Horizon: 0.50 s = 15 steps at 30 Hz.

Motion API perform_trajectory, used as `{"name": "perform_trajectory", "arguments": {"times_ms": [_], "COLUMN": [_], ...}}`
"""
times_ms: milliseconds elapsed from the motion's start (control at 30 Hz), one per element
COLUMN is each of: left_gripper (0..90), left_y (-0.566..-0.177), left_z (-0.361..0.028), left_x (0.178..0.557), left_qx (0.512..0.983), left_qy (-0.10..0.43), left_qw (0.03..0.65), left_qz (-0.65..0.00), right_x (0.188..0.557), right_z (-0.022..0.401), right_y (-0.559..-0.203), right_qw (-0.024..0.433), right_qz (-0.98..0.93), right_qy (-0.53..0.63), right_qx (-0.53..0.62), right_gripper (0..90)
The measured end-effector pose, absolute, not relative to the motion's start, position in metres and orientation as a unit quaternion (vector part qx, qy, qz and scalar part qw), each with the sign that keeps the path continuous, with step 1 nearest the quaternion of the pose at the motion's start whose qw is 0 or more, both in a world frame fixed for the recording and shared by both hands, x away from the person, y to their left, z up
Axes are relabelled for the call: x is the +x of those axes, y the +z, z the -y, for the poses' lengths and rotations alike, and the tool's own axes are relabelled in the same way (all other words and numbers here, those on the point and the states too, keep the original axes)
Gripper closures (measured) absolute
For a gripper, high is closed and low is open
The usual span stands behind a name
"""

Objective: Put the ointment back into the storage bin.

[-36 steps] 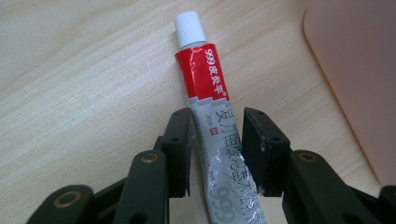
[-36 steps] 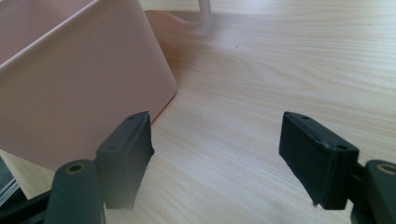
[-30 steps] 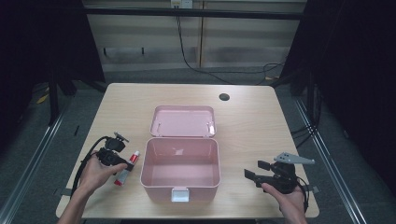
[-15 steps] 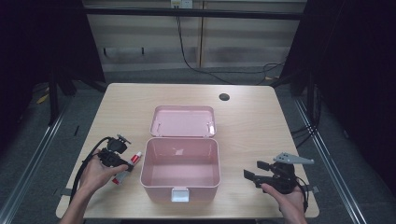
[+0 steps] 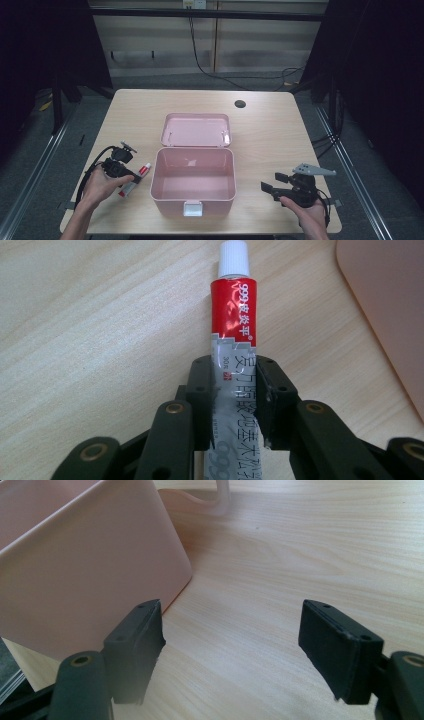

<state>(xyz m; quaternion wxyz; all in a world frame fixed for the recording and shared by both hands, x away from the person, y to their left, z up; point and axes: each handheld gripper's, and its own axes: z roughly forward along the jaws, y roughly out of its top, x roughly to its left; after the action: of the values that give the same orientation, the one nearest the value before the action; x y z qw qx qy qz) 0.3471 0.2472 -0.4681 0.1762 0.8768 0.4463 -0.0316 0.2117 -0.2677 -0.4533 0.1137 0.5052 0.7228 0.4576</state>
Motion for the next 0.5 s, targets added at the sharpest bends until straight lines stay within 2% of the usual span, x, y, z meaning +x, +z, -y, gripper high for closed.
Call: {"name": "perform_trajectory", "arguments": {"times_ms": [233,500], "left_gripper": [71.0,71.1], "left_y": [-0.466,-0.453], "left_z": [-0.252,-0.263], "left_x": [0.347,0.345], "left_qx": [0.879,0.861], "left_qy": [-0.05,-0.056], "left_qw": [0.191,0.225], "left_qz": [-0.434,-0.452], "right_x": [0.211,0.211], "right_z": [0.268,0.268], "right_y": [-0.453,-0.453], "right_qw": [0.112,0.112], "right_qz": [-0.721,-0.722], "right_qy": [0.46,0.461], "right_qx": [0.505,0.504], "right_gripper": [25.6,25.6]}}
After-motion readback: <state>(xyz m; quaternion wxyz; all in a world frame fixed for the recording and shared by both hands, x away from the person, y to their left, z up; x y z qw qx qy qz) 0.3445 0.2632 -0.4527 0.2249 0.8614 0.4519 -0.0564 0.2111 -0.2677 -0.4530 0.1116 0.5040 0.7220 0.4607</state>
